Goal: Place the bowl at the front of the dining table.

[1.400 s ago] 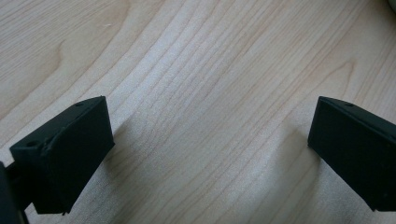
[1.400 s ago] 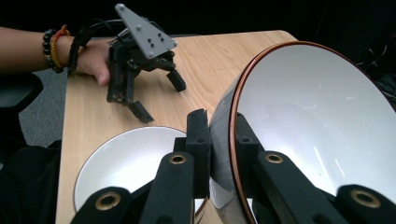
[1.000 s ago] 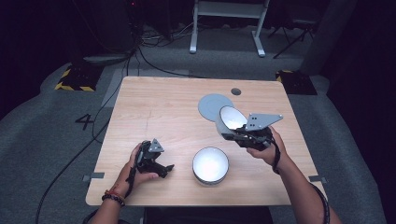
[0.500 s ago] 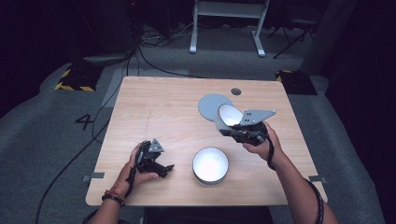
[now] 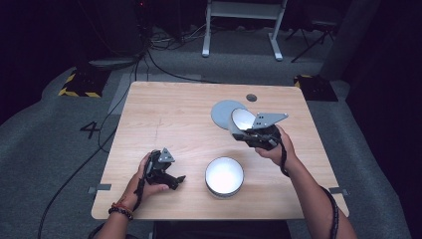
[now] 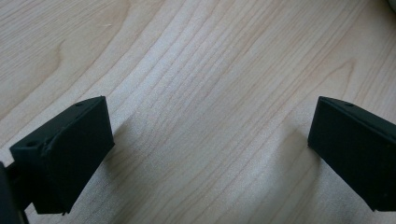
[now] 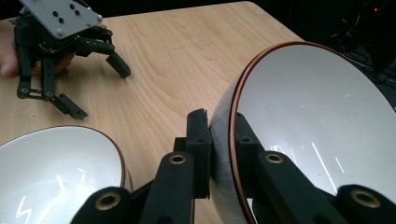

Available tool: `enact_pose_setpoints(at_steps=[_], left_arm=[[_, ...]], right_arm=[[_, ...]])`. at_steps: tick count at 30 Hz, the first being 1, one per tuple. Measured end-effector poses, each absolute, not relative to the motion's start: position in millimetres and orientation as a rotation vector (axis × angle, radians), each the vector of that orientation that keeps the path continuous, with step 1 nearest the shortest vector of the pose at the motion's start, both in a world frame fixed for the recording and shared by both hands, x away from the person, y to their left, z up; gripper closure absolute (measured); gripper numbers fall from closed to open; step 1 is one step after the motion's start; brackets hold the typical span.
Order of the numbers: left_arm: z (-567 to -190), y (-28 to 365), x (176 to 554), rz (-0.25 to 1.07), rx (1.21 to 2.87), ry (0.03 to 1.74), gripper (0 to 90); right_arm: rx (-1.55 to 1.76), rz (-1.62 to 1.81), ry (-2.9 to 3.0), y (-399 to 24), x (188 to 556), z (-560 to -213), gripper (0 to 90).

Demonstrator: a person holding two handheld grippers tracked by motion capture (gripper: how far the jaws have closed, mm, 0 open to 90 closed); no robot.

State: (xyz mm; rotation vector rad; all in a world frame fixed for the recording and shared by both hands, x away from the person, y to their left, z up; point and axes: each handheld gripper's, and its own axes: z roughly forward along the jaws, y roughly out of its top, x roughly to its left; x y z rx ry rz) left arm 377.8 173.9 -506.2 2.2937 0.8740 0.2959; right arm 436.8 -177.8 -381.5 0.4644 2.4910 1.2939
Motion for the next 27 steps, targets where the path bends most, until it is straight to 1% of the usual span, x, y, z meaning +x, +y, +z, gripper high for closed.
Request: enact_pose_setpoints(at_steps=[12,27], left_arm=[[-506,174,378,0.291,2.291,0.877,0.3],[-506,174,378,0.292,2.292,0.877,0.3]], right_arm=[[0.487,1.259,2.493,-171,454,-390,81.6],[0.55,1.21,2.476,-171,478,-396,81.6]])
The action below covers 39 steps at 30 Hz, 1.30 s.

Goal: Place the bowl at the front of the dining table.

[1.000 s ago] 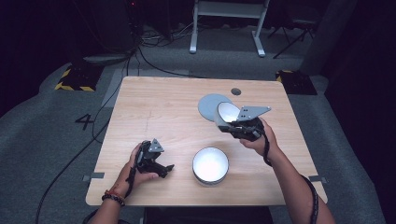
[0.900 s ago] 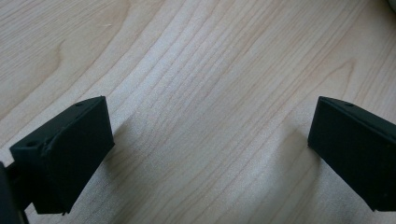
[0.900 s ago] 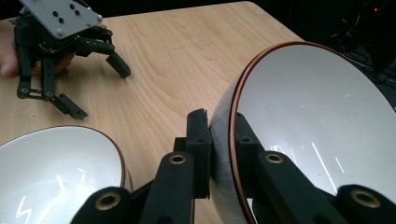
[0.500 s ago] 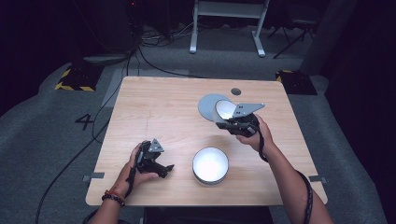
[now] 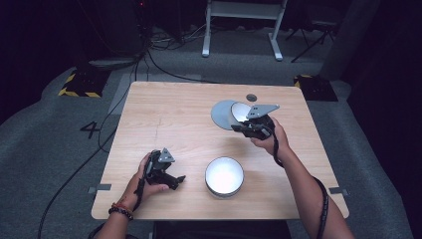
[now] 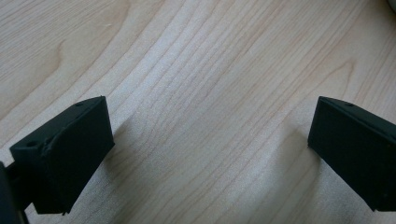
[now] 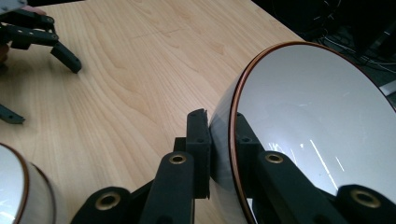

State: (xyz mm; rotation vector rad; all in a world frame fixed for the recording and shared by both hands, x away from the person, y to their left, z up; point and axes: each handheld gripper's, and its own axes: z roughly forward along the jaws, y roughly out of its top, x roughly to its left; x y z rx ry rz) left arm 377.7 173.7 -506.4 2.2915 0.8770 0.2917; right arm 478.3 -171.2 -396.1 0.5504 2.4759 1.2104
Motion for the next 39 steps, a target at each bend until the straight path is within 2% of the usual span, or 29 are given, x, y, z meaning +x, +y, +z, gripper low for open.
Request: enact_pose_setpoints(at_steps=[39], left_arm=[[-506,174,378,0.292,2.294,0.876,0.3]], right_arm=[[0.676,1.087,2.471,-155,536,-427,81.6]])
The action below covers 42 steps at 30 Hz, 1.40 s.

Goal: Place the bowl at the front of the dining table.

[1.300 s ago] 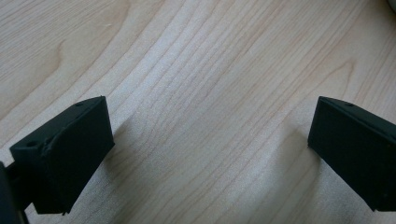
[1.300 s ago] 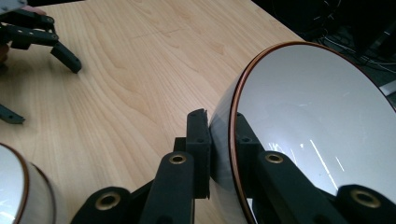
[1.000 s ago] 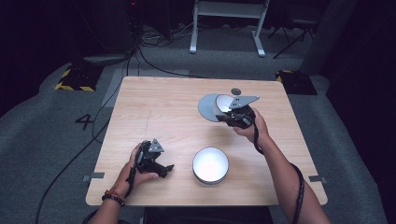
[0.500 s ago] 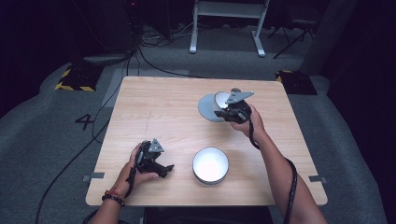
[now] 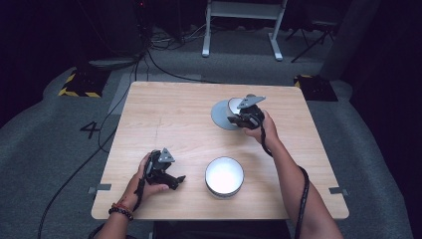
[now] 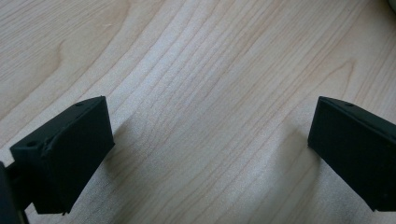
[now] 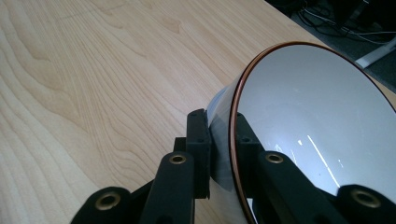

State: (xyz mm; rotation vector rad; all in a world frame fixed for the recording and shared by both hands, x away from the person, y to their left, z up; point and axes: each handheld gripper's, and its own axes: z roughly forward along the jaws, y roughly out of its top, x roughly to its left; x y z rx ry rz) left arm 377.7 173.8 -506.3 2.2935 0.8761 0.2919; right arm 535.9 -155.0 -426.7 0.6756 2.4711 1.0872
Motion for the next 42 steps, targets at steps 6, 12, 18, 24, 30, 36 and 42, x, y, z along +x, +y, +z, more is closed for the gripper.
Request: enact_pose_setpoints(at_steps=[6,12,18,24,30,36,42], left_arm=[[-506,174,378,0.292,2.292,0.877,0.3],[-506,174,378,0.292,2.295,0.874,0.3],[-506,174,377,0.295,2.298,0.871,0.4],[-506,174,377,0.302,2.296,0.878,0.4],[-506,173,378,0.297,2.29,0.881,0.3],[-506,173,378,0.299,2.291,0.88,0.3],[-506,173,378,0.299,2.291,0.88,0.3]], right_arm=[[0.702,1.076,2.467,-152,544,-430,81.6],[0.701,1.048,2.467,-146,552,-432,81.6],[0.712,1.036,2.473,-142,559,-436,81.6],[0.703,1.027,2.465,-138,564,-442,81.5],[0.695,0.989,2.471,-133,569,-448,81.4],[0.707,0.971,2.477,-132,571,-452,81.3],[0.709,0.976,2.472,-134,572,-453,81.4]])
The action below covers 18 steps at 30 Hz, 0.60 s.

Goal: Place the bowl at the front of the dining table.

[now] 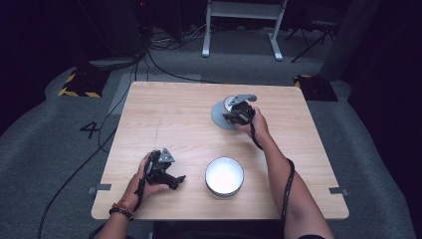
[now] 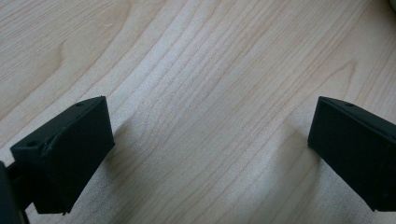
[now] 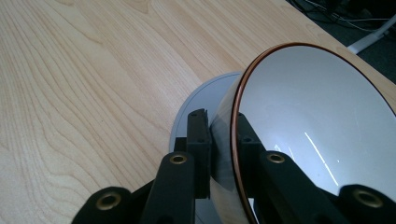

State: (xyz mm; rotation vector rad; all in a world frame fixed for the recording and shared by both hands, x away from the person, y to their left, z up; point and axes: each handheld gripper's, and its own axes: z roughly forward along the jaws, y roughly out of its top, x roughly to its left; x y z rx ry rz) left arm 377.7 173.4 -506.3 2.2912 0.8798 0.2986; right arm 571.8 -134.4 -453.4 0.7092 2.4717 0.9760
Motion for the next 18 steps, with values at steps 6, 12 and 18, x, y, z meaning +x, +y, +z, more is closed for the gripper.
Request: enact_pose_setpoints(at_steps=[6,12,18], left_arm=[[-506.5,173.2,377.5,0.293,2.288,0.883,0.3],[-506.6,173.1,377.4,0.293,2.286,0.885,0.3],[-506.4,173.3,377.5,0.296,2.29,0.883,0.4]], right_arm=[[0.684,0.957,2.484,-132.9,571.3,-454.5,81.5],[0.672,0.973,2.502,-132.9,572.4,-457.7,81.8],[0.651,0.913,2.517,-125.4,571.9,-460.3,81.5]])
